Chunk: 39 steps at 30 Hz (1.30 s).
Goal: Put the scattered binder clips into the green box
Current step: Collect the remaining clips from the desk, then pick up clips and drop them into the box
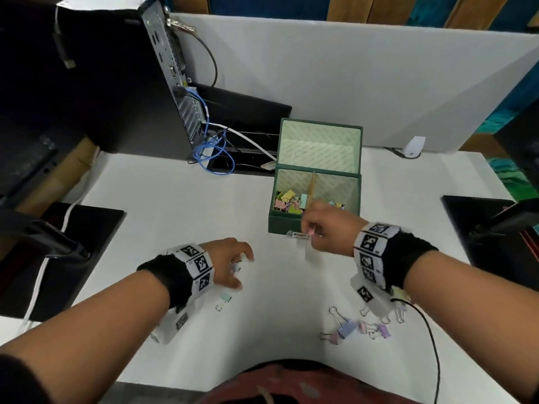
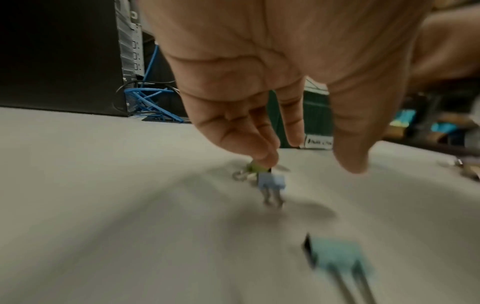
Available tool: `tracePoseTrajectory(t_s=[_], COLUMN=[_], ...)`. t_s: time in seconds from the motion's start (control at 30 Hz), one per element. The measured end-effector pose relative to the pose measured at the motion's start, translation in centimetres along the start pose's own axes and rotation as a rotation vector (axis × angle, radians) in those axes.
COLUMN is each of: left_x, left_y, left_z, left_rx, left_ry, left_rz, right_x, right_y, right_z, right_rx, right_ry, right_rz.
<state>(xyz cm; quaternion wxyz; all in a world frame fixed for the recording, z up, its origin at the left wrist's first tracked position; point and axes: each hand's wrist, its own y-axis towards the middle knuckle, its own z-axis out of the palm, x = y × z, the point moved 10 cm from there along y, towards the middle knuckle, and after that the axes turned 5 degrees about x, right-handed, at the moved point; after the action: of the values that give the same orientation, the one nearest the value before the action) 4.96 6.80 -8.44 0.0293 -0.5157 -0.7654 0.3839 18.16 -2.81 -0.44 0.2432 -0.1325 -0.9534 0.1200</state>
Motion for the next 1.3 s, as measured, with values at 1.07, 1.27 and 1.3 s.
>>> tracePoseTrajectory(t_s=[1.07, 1.27, 1.3], left_x=[-0.1, -1.1, -1.2], left_y=[1.5, 1.3, 1.3], left_z=[1.1, 1.4, 1.4], left_rx=[-0.126, -0.143, -0.143], left_ry=[-0.035, -0.054, -0.054], left_rz=[-0.029, -0.039, -0.035], right_x=[0.6, 1.7, 1.5], right_y=[-8.3, -7.7, -7.5], right_z=[13.5, 13.7, 13.6], right_rx=[0.62, 0.469, 0.458], right_ry=[-0.386, -0.434, -0.433], right_rz=[-0.145, -0.227, -0.216])
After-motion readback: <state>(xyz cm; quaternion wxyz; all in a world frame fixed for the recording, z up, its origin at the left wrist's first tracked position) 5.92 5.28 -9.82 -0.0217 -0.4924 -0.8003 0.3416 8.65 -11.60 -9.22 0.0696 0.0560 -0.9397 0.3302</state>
